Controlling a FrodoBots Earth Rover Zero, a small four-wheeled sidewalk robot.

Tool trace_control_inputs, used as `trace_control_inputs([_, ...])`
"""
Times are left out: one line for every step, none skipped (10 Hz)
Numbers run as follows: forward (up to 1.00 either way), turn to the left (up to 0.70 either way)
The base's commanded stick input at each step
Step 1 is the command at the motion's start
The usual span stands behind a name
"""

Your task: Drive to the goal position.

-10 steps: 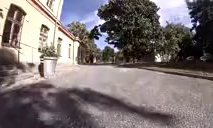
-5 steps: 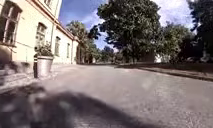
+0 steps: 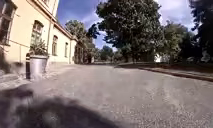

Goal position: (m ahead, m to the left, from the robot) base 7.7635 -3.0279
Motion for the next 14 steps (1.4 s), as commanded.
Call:
trace_control_inputs([0.7,0.0])
trace_control_inputs([0.7,0.0])
trace_control_inputs([0.7,0.0])
trace_control_inputs([0.7,0.0])
trace_control_inputs([0.7,0.0])
trace_control_inputs([0.7,0.0])
trace_control_inputs([0.7,0.0])
trace_control_inputs([0.7,0.0])
trace_control_inputs([0.7,0.0])
trace_control_inputs([0.7,0.0])
trace_control_inputs([0.7,0.0])
trace_control_inputs([0.7,0.0])
trace_control_inputs([0.7,0.0])
trace_control_inputs([0.7,0.0])
